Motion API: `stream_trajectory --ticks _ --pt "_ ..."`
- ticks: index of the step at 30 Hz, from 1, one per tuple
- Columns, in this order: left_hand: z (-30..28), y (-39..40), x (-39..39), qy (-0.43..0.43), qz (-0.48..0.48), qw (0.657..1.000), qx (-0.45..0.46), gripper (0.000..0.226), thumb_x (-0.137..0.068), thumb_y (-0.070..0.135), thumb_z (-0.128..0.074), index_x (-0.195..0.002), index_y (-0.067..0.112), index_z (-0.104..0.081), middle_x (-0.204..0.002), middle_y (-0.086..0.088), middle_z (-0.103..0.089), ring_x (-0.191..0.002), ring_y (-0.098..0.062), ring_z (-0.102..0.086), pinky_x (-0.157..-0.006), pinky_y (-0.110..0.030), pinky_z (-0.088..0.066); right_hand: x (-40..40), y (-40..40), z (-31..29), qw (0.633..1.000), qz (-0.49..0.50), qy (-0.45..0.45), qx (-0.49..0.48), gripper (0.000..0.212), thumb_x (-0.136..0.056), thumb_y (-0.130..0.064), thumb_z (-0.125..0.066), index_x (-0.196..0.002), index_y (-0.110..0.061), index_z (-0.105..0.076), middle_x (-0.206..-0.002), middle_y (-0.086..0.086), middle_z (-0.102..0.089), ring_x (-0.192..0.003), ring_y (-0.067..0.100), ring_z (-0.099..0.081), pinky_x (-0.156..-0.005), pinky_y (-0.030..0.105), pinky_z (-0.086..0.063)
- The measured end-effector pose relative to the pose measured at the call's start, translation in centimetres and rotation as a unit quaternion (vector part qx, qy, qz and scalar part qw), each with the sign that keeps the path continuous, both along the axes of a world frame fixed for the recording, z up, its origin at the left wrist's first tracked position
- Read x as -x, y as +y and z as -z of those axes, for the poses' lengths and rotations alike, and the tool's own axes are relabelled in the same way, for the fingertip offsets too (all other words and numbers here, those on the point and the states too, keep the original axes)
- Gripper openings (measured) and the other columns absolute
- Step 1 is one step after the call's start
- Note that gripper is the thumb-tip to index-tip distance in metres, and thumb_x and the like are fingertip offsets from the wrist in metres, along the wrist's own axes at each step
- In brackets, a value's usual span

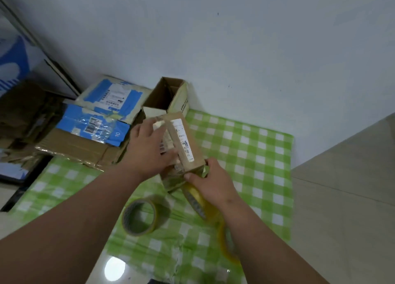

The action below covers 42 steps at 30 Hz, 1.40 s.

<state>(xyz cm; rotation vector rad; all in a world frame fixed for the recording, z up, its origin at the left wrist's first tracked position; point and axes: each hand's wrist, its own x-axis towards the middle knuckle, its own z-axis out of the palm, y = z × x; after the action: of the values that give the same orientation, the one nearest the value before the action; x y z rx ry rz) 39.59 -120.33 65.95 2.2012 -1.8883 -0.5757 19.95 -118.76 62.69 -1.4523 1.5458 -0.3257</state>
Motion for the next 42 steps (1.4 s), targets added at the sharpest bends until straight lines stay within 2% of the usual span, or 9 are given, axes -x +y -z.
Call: stream_trajectory --ticks 9,15,18,24,27,31,35,40,42 --pt "2.6 4.0 -0.3 -0.022 0.087 0.996 -0.005 0.107 -0.077 0.068 -0.062 -0.157 0.030 -0.002 -0.165 0.012 0.006 -0.148 -0.008 0.018 -0.123 -0.040 -0.009 -0.4 1.8 0.7 0.989 0.023 -0.127 -0.079 0.071 -0.071 -0.040 -0.075 -0.129 -0.050 -0.035 -0.098 -0.017 -0.062 -0.091 0.002 -0.061 -0.068 0.016 -0.043" --pt "2.6 4.1 0.3 -0.027 0.075 0.997 0.011 0.105 -0.072 0.074 -0.059 -0.155 0.028 -0.014 -0.165 0.012 0.002 -0.142 -0.001 0.022 -0.122 -0.043 -0.014 -0.1 2.6 1.3 0.980 0.036 -0.156 -0.116 0.093 -0.069 -0.039 -0.076 -0.147 -0.043 -0.026 -0.114 0.000 -0.069 -0.105 0.021 -0.066 -0.096 0.044 -0.052" --pt "2.5 3.9 0.4 -0.015 0.076 0.997 0.011 0.099 -0.079 0.066 -0.063 -0.156 0.026 -0.015 -0.165 0.011 0.003 -0.143 -0.004 0.023 -0.120 -0.039 -0.009 0.5 2.9 1.9 0.976 0.052 -0.166 -0.133 0.093 -0.078 -0.034 -0.080 -0.151 -0.035 -0.022 -0.118 0.003 -0.067 -0.105 0.022 -0.066 -0.096 0.045 -0.052" --pt "2.3 3.8 0.3 -0.004 0.091 0.996 0.008 0.095 -0.085 0.056 -0.065 -0.157 0.020 -0.015 -0.165 0.006 0.003 -0.147 -0.012 0.021 -0.116 -0.030 0.002 0.5 3.9 2.7 0.982 0.042 -0.140 -0.121 0.073 -0.082 -0.043 -0.076 -0.143 -0.042 -0.035 -0.093 -0.013 -0.061 -0.083 -0.001 -0.061 -0.059 0.008 -0.043" --pt "2.4 3.8 0.4 -0.004 0.094 0.995 0.012 0.094 -0.085 0.054 -0.066 -0.157 0.019 -0.016 -0.165 0.006 0.002 -0.148 -0.013 0.020 -0.117 -0.032 0.000 -0.2 4.4 3.3 0.985 0.041 -0.113 -0.121 0.064 -0.085 -0.045 -0.071 -0.140 -0.033 -0.042 -0.108 -0.007 -0.063 -0.098 0.011 -0.062 -0.077 0.021 -0.049" --pt "2.8 4.3 0.6 -0.006 0.068 0.995 0.070 0.093 -0.081 0.051 -0.072 -0.155 0.018 -0.026 -0.164 0.000 -0.010 -0.149 -0.016 0.004 -0.116 -0.033 -0.007 -0.2 4.6 4.0 0.985 0.034 -0.114 -0.126 0.063 -0.089 -0.047 -0.065 -0.145 -0.031 -0.040 -0.134 -0.001 -0.058 -0.119 0.017 -0.057 -0.100 0.037 -0.048" --pt "3.4 6.0 2.5 -0.021 -0.044 0.981 0.186 0.086 -0.067 0.039 -0.086 -0.138 0.007 -0.049 -0.137 -0.021 -0.041 -0.122 -0.037 -0.035 -0.102 -0.052 -0.040 0.6 3.6 3.8 0.984 -0.023 -0.108 -0.139 0.042 -0.094 -0.043 -0.060 -0.134 -0.039 -0.047 -0.111 -0.018 -0.059 -0.098 -0.001 -0.058 -0.077 0.013 -0.047" --pt "4.4 6.9 4.0 0.069 -0.133 0.962 0.226 0.069 -0.064 0.016 -0.091 -0.117 -0.005 -0.054 -0.123 -0.029 -0.045 -0.113 -0.045 -0.049 -0.097 -0.053 -0.048 1.6 1.5 3.3 0.976 0.079 -0.136 -0.153 0.013 -0.088 -0.023 -0.062 -0.087 -0.033 -0.070 -0.089 -0.008 -0.072 -0.089 0.014 -0.067 -0.075 0.025 -0.048" --pt "4.5 7.0 4.1 0.098 -0.148 0.961 0.211 0.066 -0.067 0.017 -0.089 -0.120 -0.001 -0.054 -0.127 -0.025 -0.042 -0.114 -0.038 -0.049 -0.098 -0.046 -0.049 2.0 0.2 3.4 0.989 0.071 -0.082 -0.097 0.016 -0.093 -0.020 -0.055 -0.093 -0.030 -0.068 -0.097 -0.005 -0.069 -0.093 0.019 -0.064 -0.077 0.028 -0.046"
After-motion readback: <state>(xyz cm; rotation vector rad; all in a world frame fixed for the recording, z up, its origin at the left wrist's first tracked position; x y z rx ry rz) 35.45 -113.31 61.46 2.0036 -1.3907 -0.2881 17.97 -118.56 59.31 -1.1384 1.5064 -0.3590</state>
